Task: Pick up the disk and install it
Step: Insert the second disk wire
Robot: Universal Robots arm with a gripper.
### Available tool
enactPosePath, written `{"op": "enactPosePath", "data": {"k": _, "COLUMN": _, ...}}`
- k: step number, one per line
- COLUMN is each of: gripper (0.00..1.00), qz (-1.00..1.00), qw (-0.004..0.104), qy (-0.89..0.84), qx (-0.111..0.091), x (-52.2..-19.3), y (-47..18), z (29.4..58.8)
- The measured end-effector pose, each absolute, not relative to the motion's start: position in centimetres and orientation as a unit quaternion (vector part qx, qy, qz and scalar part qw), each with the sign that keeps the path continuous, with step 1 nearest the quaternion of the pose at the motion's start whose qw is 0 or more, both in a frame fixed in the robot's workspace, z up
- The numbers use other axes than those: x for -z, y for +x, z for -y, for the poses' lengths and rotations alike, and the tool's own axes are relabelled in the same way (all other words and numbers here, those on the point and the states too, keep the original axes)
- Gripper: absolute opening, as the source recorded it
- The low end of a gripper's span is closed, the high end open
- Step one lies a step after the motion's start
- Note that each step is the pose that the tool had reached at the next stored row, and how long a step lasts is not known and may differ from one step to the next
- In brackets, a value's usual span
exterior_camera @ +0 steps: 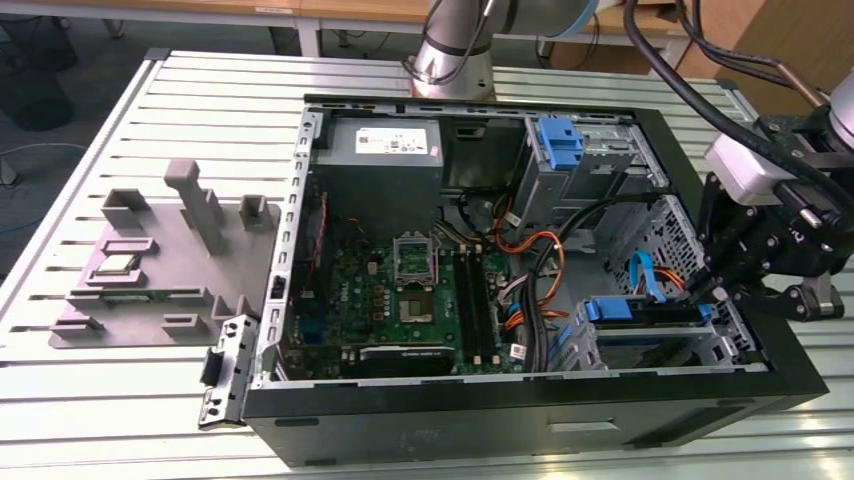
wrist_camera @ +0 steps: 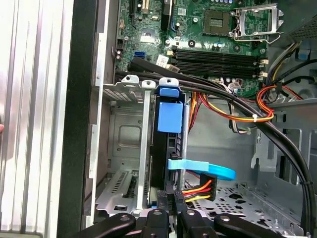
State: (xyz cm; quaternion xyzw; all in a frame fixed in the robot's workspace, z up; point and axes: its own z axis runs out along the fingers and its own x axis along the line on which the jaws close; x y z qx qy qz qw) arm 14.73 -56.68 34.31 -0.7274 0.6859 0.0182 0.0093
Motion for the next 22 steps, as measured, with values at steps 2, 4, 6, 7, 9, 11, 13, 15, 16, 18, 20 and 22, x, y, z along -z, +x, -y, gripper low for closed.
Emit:
{"op": "enactPosePath", "data": {"k": 2, "gripper": 0.16, "qz": -0.686, "qw": 0.01, "qy": -0.727, "qx": -0.019, "x": -34.27, "y": 14.73, "z": 56.68}}
{"op": "enactPosePath", "data": {"k": 4, "gripper": 0.16, "qz": -0.686, "qw": 0.01, "qy": -0.727, "qx": -0.019, "x": -34.27, "y": 14.7, "z": 56.62}}
{"op": "enactPosePath", "data": {"k": 6, "gripper": 0.16, "qz": -0.686, "qw": 0.01, "qy": -0.727, "qx": -0.019, "x": -34.26, "y": 14.67, "z": 56.56}}
{"op": "enactPosePath", "data": {"k": 7, "gripper": 0.16, "qz": -0.686, "qw": 0.01, "qy": -0.727, "qx": -0.019, "x": -34.25, "y": 14.66, "z": 56.53}}
{"op": "enactPosePath", "data": {"k": 9, "gripper": 0.16, "qz": -0.686, "qw": 0.01, "qy": -0.727, "qx": -0.019, "x": -34.24, "y": 14.65, "z": 56.5}}
{"op": "enactPosePath", "data": {"k": 11, "gripper": 0.16, "qz": -0.686, "qw": 0.01, "qy": -0.727, "qx": -0.019, "x": -34.24, "y": 14.65, "z": 56.5}}
{"op": "enactPosePath", "data": {"k": 13, "gripper": 0.16, "qz": -0.686, "qw": 0.01, "qy": -0.727, "qx": -0.019, "x": -34.23, "y": 14.64, "z": 56.49}}
{"op": "enactPosePath", "data": {"k": 15, "gripper": 0.16, "qz": -0.686, "qw": 0.01, "qy": -0.727, "qx": -0.019, "x": -34.19, "y": 14.62, "z": 56.49}}
{"op": "enactPosePath", "data": {"k": 16, "gripper": 0.16, "qz": -0.686, "qw": 0.01, "qy": -0.727, "qx": -0.019, "x": -34.18, "y": 14.62, "z": 56.49}}
{"op": "enactPosePath", "data": {"k": 18, "gripper": 0.16, "qz": -0.686, "qw": 0.01, "qy": -0.727, "qx": -0.019, "x": -34.17, "y": 14.62, "z": 56.49}}
{"op": "enactPosePath", "data": {"k": 20, "gripper": 0.16, "qz": -0.686, "qw": 0.01, "qy": -0.727, "qx": -0.019, "x": -34.17, "y": 14.62, "z": 56.49}}
{"op": "enactPosePath", "data": {"k": 22, "gripper": 0.16, "qz": -0.686, "qw": 0.01, "qy": -0.727, "qx": -0.019, "x": -34.13, "y": 14.62, "z": 56.49}}
